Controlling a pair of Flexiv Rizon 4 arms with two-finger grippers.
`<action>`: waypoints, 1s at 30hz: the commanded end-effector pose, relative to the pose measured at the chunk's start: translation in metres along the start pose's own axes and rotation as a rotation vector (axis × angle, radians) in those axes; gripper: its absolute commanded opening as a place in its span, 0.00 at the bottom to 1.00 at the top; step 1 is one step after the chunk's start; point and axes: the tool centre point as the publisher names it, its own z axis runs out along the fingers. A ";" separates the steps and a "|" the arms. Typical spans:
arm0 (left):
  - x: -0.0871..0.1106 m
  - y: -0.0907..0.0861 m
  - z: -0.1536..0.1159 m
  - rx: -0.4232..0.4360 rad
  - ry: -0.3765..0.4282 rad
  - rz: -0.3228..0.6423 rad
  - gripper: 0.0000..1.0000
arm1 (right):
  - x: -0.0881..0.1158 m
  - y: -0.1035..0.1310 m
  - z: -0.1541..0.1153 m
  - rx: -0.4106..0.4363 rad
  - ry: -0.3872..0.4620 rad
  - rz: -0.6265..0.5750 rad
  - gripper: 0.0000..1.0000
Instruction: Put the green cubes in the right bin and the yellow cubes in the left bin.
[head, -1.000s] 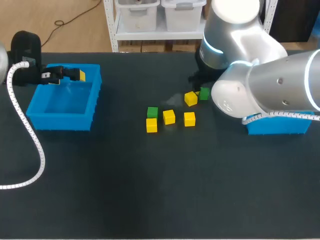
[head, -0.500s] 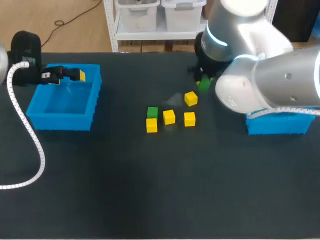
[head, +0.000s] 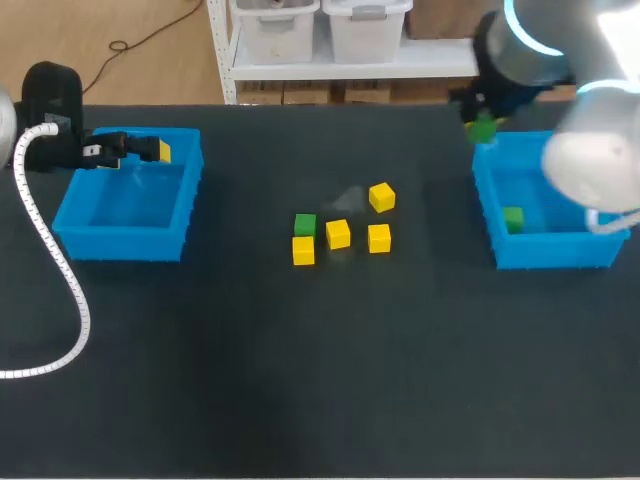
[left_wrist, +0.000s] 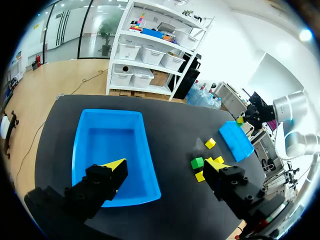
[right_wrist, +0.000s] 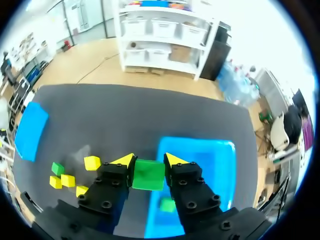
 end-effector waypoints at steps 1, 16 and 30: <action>0.001 0.001 0.000 0.007 -0.006 0.001 1.00 | 0.038 -0.033 -0.048 0.017 -0.187 0.047 0.00; 0.001 0.001 0.000 0.007 -0.006 0.001 1.00 | 0.044 -0.039 -0.010 0.024 -0.055 0.008 1.00; 0.001 0.001 0.000 0.007 -0.006 0.001 1.00 | -0.012 0.093 -0.039 -0.110 -0.107 -0.143 1.00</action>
